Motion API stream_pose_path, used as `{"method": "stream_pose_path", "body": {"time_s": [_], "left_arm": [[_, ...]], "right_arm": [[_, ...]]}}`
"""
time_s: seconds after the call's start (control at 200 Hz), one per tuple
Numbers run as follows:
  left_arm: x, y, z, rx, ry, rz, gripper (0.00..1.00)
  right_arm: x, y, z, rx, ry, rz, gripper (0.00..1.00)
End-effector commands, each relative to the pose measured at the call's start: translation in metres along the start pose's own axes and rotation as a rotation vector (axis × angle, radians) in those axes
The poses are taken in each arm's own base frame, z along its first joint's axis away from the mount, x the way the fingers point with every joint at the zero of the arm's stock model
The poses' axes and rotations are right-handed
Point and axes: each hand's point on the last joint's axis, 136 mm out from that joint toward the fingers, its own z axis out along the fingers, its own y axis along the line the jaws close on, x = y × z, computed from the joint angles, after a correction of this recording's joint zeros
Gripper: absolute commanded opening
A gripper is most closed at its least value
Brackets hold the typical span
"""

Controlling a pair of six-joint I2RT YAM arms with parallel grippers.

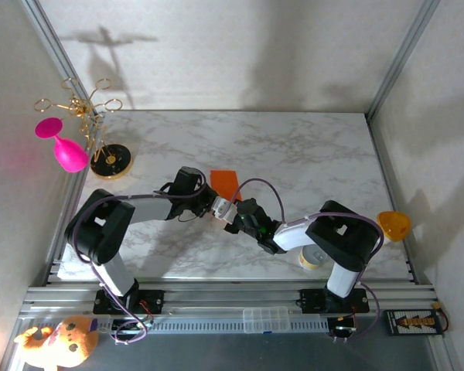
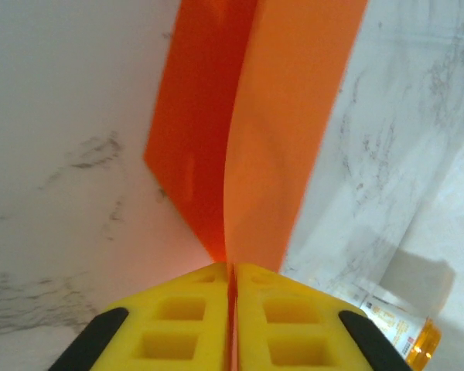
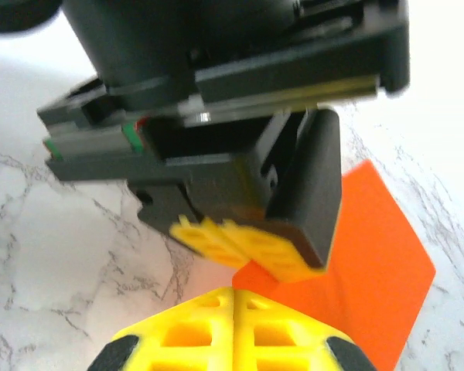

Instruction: Fold a paper plane with a square sheet of paper (pick it up from the middle)

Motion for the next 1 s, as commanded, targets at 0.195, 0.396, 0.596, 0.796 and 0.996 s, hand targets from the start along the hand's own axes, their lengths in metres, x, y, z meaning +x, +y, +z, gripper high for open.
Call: {"method": "stream_pose_path", "body": {"time_s": [0.195, 0.396, 0.596, 0.796, 0.996], "left_arm": [[-0.044, -0.005, -0.037, -0.014, -0.144, 0.031, 0.23], [-0.044, -0.040, -0.027, 0.048, -0.114, 0.139, 0.25], [-0.045, -0.030, 0.008, -0.044, -0.062, 0.196, 0.19], [-0.039, -0.010, 0.038, -0.123, -0.001, 0.218, 0.12], [-0.036, 0.013, 0.048, -0.208, 0.020, 0.242, 0.08]], "right_arm": [[-0.010, 0.014, -0.007, -0.095, 0.005, 0.117, 0.00], [-0.026, 0.022, -0.015, -0.174, -0.024, 0.238, 0.00], [-0.037, 0.030, -0.024, -0.266, -0.060, 0.357, 0.00], [-0.039, 0.025, -0.030, -0.324, -0.084, 0.461, 0.00], [-0.030, 0.023, -0.026, -0.335, -0.045, 0.482, 0.00]]}}
